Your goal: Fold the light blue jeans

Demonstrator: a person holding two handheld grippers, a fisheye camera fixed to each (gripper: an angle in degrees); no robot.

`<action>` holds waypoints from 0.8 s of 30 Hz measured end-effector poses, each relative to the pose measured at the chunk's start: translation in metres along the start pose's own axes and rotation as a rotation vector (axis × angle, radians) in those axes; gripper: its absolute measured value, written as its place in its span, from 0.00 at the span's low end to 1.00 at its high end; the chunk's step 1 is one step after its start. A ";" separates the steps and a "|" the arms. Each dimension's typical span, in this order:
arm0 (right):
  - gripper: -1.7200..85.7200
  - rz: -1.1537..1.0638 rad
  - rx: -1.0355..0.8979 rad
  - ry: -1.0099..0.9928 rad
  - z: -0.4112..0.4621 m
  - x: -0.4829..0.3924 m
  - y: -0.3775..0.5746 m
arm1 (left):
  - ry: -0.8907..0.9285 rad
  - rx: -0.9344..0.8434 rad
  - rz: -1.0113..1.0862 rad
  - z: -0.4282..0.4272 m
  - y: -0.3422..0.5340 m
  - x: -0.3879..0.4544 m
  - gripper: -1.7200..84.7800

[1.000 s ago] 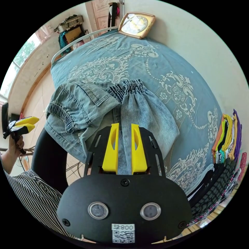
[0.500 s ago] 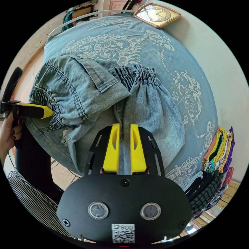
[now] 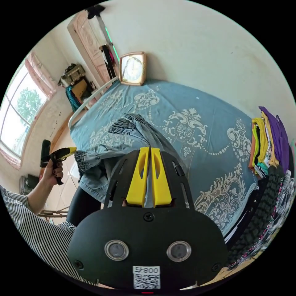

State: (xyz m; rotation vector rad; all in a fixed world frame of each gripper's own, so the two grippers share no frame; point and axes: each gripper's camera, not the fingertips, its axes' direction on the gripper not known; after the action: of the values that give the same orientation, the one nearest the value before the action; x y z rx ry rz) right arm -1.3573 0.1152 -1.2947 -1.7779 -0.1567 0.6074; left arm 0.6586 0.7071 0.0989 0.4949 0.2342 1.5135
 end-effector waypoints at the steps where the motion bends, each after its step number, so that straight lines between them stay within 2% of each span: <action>1: 0.03 0.017 0.027 -0.014 -0.009 0.006 0.003 | 0.024 0.041 0.022 -0.011 -0.009 0.006 0.02; 6: 0.03 0.112 0.329 -0.128 -0.098 0.050 0.046 | 0.044 0.246 0.176 -0.072 -0.053 0.043 0.02; 9: 0.03 0.159 0.440 -0.121 -0.132 0.068 0.081 | 0.021 0.358 0.258 -0.110 -0.084 0.060 0.02; 10: 0.03 0.175 0.459 -0.115 -0.136 0.072 0.088 | 0.054 0.452 0.282 -0.124 -0.096 0.063 0.02; 12: 0.03 0.268 0.485 -0.075 -0.139 0.092 0.117 | 0.029 0.526 0.270 -0.136 -0.122 0.064 0.02; 15: 0.03 0.395 0.334 -0.010 -0.101 0.121 0.146 | -0.230 0.515 0.208 -0.122 -0.162 0.052 0.03; 18: 0.02 0.537 0.064 0.134 -0.039 0.153 0.184 | -0.160 0.389 0.086 -0.082 -0.165 0.007 0.04; 19: 0.02 0.558 0.029 0.145 -0.028 0.158 0.193 | -0.128 0.345 0.053 -0.065 -0.153 -0.010 0.05; 21: 0.02 0.629 -0.104 0.145 0.007 0.175 0.221 | -0.111 0.235 0.021 -0.038 -0.130 -0.033 0.07; 24: 0.02 0.627 -0.163 0.084 0.037 0.183 0.229 | -0.092 0.048 -0.071 -0.001 -0.082 -0.066 0.11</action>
State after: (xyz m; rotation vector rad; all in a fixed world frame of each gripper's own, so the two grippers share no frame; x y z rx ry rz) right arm -1.2652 0.1535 -1.5734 -2.0097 0.4380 0.9813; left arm 0.7271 0.6434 0.0511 0.5872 0.2141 1.4147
